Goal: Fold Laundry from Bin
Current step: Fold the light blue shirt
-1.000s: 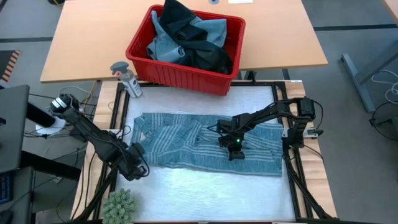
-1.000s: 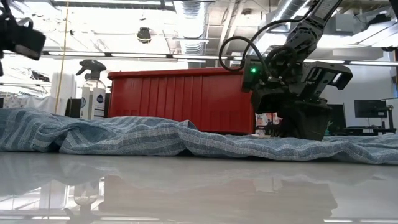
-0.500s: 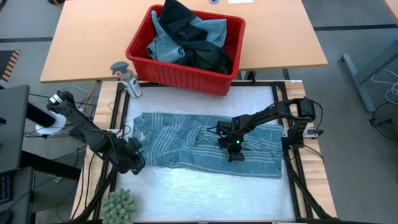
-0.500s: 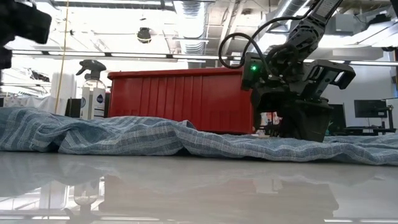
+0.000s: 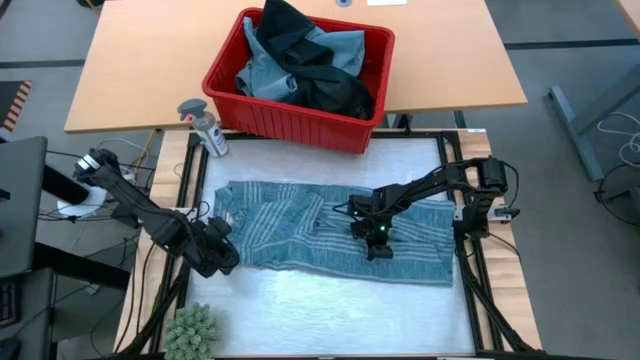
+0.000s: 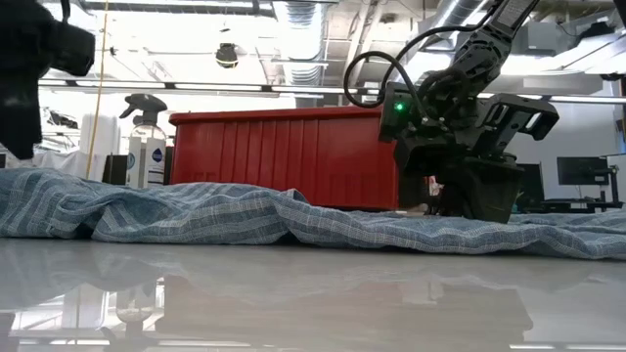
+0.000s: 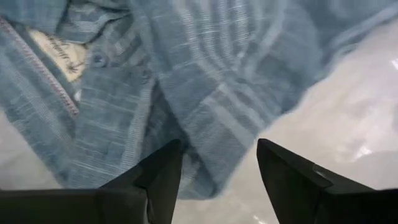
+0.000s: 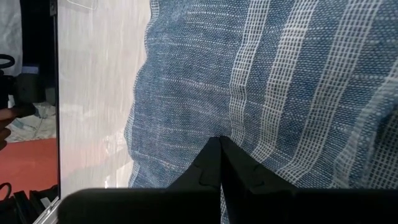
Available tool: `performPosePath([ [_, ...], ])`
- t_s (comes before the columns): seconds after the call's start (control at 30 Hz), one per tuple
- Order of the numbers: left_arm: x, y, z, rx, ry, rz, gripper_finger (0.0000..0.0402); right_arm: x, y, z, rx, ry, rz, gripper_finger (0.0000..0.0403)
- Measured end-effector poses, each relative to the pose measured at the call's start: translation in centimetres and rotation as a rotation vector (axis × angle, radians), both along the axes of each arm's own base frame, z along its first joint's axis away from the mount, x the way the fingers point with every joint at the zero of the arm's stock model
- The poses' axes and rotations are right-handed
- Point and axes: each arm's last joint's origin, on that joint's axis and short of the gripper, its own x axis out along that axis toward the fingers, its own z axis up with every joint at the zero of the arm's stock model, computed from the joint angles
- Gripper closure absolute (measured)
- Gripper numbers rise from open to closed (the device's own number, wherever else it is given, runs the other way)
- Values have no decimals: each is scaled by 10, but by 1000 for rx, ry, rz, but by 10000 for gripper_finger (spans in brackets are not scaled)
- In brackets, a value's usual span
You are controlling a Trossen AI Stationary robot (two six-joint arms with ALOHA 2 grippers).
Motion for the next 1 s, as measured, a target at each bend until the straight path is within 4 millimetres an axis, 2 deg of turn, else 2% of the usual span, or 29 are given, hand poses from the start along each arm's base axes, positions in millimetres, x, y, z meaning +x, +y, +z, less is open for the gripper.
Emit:
performPosePath([
  [0.27, -4, 3, -22, -10, 60, 98, 203, 0, 0, 0, 7, 0, 1, 375],
  [0.43, 2, -1, -21, -61, 7, 54, 211, 0, 0, 0, 10, -1, 2, 376],
  [0.53, 5, -5, -19, -92, -27, 24, 242, 0, 0, 0, 12, -3, 2, 377],
  [0.8, 3, -2, -21, -84, 26, 21, 388, 0, 0, 0, 15, -4, 2, 376],
  [1.0, 3, -2, -21, -120, 45, 28, 400, 0, 0, 0, 17, -4, 3, 375],
])
